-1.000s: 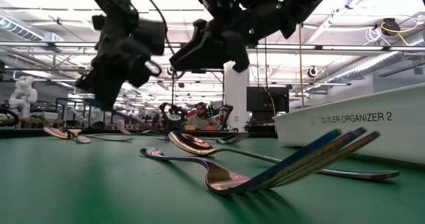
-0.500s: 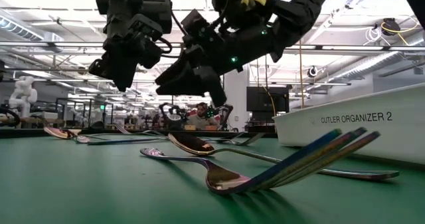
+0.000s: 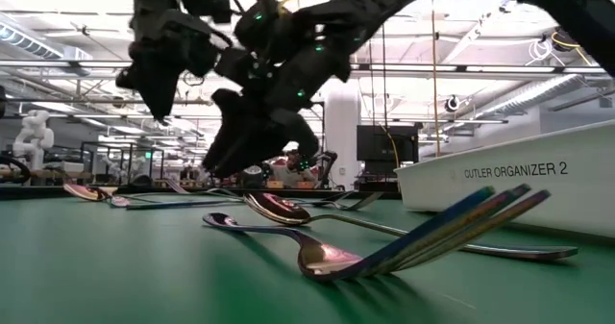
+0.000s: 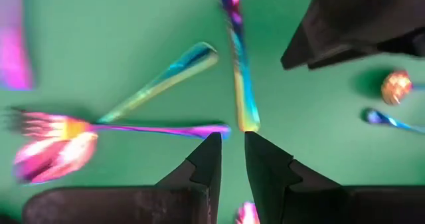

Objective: Sort silverware
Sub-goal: Put the top left knife into the utensil organizer

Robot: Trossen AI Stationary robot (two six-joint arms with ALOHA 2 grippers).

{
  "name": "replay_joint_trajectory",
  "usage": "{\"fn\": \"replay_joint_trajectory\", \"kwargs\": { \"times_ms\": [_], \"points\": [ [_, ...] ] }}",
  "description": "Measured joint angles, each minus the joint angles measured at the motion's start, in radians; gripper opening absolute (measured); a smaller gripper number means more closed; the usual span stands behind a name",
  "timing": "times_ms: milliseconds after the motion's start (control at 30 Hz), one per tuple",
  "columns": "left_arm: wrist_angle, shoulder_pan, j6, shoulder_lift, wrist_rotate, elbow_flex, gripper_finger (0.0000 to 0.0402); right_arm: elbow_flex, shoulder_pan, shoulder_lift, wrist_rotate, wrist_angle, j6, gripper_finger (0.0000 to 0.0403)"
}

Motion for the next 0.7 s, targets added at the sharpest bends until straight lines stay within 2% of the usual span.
{"fn": "replay_joint_trajectory", "kwargs": {
  "times_ms": [300,500,700],
  "points": [
    [0.000,-0.051,-0.030,-0.213,-0.275,-0.051,0.0067,0.247,-0.046,0.166,-0.040,-0.179,-0.035,0.0144],
    [0.058,-0.057,-0.053,-0.308,-0.297,-0.145,0.0067,0.279,-0.068,0.199,-0.056,-0.205,-0.043,0.0144],
    [0.093,-0.057,-0.048,-0.324,-0.297,-0.210,0.0067,0.280,-0.085,0.213,-0.066,-0.203,-0.045,0.0144]
  ]
}}
